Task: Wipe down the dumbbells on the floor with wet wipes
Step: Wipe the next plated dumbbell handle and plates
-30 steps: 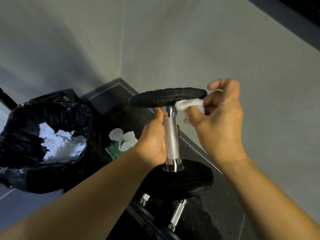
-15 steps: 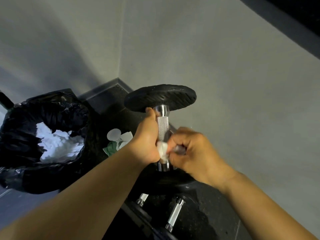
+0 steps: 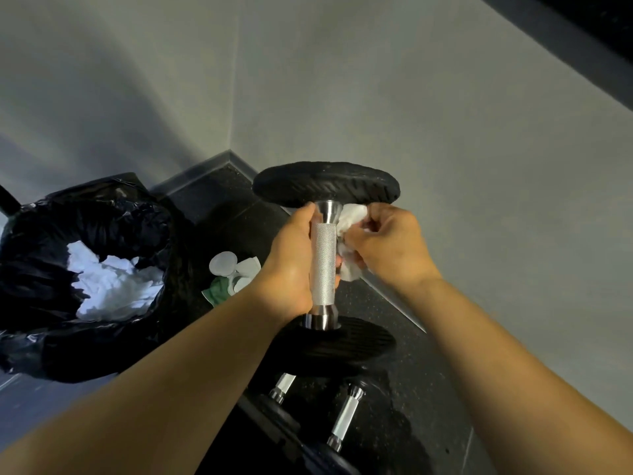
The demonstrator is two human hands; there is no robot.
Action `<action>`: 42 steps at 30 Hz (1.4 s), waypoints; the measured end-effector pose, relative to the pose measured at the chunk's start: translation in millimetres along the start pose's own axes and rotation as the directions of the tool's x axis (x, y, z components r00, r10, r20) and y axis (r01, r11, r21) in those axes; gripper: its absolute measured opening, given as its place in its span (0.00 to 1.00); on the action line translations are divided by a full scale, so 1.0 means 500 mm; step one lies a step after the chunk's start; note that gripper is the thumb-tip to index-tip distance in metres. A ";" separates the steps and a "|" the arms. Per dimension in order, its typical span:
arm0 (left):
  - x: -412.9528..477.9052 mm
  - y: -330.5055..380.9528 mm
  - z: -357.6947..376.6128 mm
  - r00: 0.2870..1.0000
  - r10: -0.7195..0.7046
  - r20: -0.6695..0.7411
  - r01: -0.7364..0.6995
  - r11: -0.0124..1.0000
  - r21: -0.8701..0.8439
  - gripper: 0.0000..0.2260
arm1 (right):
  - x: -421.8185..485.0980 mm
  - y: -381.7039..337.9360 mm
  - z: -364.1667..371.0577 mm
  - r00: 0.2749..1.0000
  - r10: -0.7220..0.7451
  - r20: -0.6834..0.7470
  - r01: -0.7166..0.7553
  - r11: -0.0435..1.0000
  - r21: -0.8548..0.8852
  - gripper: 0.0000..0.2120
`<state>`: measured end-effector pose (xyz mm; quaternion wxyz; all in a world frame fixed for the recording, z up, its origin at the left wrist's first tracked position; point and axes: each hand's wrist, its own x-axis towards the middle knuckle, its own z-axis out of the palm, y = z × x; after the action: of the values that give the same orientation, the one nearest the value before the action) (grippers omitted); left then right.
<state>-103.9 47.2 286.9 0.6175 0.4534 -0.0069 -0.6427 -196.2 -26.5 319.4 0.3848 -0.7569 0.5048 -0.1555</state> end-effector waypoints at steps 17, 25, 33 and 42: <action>-0.004 -0.021 0.008 0.836 0.548 -0.030 -0.517 0.804 0.293 0.08 | -0.162 0.009 -0.011 0.915 -0.141 0.378 0.364 0.691 -0.624 0.11; -0.005 -0.020 0.003 0.866 0.499 -0.005 -0.483 0.840 0.249 0.13 | -0.066 0.065 0.008 0.944 -0.068 0.324 0.265 0.742 -0.616 0.15; -0.005 -0.024 0.009 0.881 0.473 -0.030 -0.459 0.867 0.197 0.15 | -0.006 0.084 0.025 0.941 0.111 0.320 0.098 0.815 -0.571 0.10; -0.004 -0.039 0.009 0.806 0.589 -0.058 -0.550 0.782 0.295 0.15 | -0.161 -0.010 0.014 0.924 -0.029 0.382 0.300 0.675 -0.674 0.10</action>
<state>-122.1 51.1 279.6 0.7157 0.5539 -0.1837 -0.3837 -224.1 48.8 330.8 0.1218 -0.9043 0.3793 0.1537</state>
